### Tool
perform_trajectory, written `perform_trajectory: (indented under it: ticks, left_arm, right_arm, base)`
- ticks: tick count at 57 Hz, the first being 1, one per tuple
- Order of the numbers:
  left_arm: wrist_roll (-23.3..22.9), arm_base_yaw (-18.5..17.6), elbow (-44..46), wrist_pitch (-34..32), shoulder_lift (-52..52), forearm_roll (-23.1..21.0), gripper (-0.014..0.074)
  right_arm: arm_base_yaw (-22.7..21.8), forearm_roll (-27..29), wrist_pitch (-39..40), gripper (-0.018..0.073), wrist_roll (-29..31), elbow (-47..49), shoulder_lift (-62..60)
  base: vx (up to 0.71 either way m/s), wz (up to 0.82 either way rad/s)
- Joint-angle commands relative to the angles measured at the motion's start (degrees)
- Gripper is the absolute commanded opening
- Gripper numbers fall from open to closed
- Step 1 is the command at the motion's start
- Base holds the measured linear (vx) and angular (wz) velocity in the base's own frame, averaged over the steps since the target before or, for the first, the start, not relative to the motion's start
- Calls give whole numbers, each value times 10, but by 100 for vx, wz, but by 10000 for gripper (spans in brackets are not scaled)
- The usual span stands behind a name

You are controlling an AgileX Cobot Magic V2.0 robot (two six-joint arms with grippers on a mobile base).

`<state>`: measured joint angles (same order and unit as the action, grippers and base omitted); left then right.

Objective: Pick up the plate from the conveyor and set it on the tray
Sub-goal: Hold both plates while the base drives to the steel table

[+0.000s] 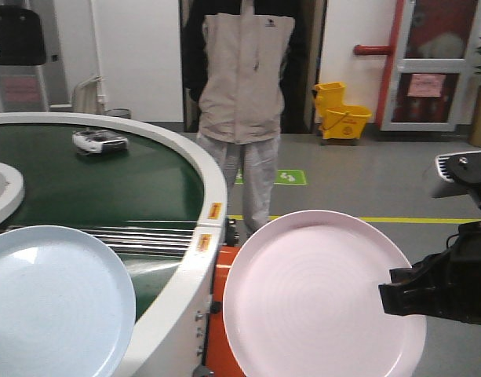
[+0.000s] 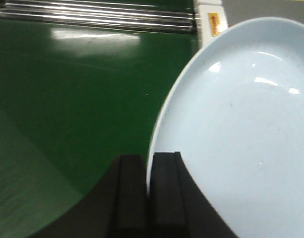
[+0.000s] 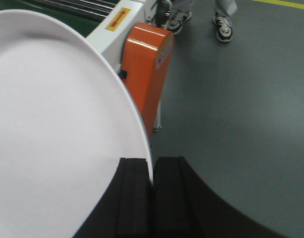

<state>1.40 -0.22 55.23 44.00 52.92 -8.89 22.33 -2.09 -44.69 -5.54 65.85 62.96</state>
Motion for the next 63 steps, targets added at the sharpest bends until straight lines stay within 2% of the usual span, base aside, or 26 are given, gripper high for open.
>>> perform_trajectory:
  ticks: [1, 41, 63]
  left_arm:
    - [-4, -3, 18, -44, -7, -10, 0]
    - [-4, -3, 18, -44, -11, -10, 0]
    - [-4, -3, 18, -44, -12, -10, 0]
  right_arm:
    - [-1, -6, 42, -13, 4, 17, -14]
    - [-1, -6, 42, -13, 4, 17, -14]
    - [-1, -6, 42, -13, 4, 17, -14]
  base:
    - [-7, -60]
    - [8, -72]
    - [29, -34]
